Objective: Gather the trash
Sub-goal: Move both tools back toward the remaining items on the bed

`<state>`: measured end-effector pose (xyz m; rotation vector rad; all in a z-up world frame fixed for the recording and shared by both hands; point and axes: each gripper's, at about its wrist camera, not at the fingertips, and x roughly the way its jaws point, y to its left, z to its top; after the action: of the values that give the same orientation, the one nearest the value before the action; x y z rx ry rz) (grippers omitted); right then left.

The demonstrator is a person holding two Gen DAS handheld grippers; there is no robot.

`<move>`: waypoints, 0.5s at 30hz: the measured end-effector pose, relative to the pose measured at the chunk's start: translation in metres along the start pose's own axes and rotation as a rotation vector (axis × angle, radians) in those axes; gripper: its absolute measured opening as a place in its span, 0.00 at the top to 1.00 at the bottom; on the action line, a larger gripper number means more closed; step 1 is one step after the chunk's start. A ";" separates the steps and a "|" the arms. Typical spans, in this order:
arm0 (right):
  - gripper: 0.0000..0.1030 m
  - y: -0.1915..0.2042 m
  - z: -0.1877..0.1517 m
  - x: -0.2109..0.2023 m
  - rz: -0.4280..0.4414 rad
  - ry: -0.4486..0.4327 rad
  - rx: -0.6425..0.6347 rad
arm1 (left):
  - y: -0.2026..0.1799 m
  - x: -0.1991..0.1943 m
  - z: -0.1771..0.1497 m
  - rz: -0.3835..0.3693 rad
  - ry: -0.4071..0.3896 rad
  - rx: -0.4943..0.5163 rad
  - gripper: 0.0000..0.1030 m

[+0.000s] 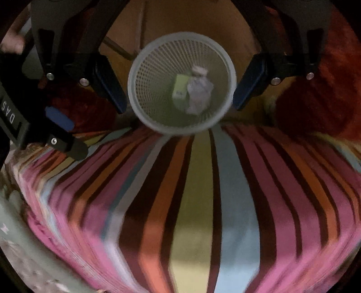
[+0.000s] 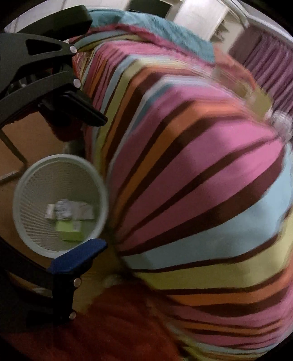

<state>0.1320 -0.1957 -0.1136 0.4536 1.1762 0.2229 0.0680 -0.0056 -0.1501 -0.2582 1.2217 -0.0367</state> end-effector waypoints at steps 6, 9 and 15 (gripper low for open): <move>0.08 0.035 0.023 -0.037 -0.021 -0.183 -0.219 | -0.010 -0.051 0.022 0.075 -0.239 0.136 0.11; 0.07 0.049 0.036 -0.053 -0.021 -0.274 -0.295 | -0.009 -0.074 0.036 0.100 -0.339 0.153 0.11; 0.07 0.072 0.062 -0.064 -0.015 -0.353 -0.379 | -0.009 -0.107 0.065 0.159 -0.460 0.209 0.11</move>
<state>0.1702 -0.1715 -0.0081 0.1414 0.7680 0.3308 0.0925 0.0149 -0.0284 0.0163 0.7698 0.0316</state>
